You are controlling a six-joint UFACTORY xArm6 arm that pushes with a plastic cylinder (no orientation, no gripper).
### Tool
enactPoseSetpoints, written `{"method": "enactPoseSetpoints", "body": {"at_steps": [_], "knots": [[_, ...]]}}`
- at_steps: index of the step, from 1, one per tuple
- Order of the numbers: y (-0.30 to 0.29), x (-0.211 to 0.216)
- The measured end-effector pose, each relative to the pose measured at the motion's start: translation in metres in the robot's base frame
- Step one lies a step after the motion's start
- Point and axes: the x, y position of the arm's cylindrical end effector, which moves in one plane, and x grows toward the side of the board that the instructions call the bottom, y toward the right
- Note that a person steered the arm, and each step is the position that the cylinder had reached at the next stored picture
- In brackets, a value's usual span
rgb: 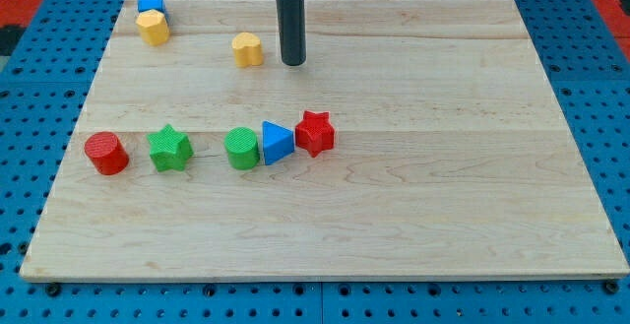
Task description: Slide the yellow heart closer to the yellow hexagon
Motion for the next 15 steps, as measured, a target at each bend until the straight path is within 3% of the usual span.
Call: {"method": "enactPoseSetpoints", "body": {"at_steps": [2,8,10,15], "knots": [[-0.100,-0.013],[-0.094,-0.044],[-0.094,-0.002],[-0.152,-0.006]]}}
